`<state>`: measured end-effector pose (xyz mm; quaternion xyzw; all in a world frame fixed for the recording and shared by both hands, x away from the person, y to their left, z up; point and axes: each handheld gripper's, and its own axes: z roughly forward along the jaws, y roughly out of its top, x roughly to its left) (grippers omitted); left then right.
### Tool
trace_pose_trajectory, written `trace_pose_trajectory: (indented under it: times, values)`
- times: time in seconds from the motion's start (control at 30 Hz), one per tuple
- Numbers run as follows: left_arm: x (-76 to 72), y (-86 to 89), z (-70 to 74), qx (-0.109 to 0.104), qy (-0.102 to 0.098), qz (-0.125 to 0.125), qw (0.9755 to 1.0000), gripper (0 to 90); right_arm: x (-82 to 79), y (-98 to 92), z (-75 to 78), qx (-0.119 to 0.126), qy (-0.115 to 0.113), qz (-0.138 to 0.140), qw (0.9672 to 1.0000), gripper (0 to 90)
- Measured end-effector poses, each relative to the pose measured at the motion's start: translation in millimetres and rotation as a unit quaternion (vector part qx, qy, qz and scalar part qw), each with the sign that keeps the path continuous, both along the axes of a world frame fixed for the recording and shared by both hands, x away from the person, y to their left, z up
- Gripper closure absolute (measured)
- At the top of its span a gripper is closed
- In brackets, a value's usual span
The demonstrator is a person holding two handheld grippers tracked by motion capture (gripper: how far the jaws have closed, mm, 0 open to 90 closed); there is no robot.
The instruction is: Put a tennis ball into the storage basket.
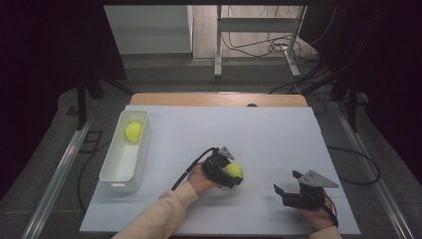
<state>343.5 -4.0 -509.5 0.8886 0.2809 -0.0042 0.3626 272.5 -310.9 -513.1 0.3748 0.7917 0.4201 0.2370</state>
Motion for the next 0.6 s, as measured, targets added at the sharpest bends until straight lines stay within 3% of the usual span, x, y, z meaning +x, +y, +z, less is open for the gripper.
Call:
trace_pose_trajectory:
  times: [0.2, 0.6]
  values:
    - [-2.5, 0.4, 2.5, 0.007, -0.008, -0.006, 0.9999, 26.4, 0.0, -0.1, 0.1, 0.000, 0.000, 0.000, 1.0000, 14.6]
    - [-6.1, 6.6, 11.9, -0.011, -0.019, 0.000, 0.9998, 26.6, 0.0, -0.2, 0.1, 0.000, -0.001, -0.001, 1.0000, 14.6]
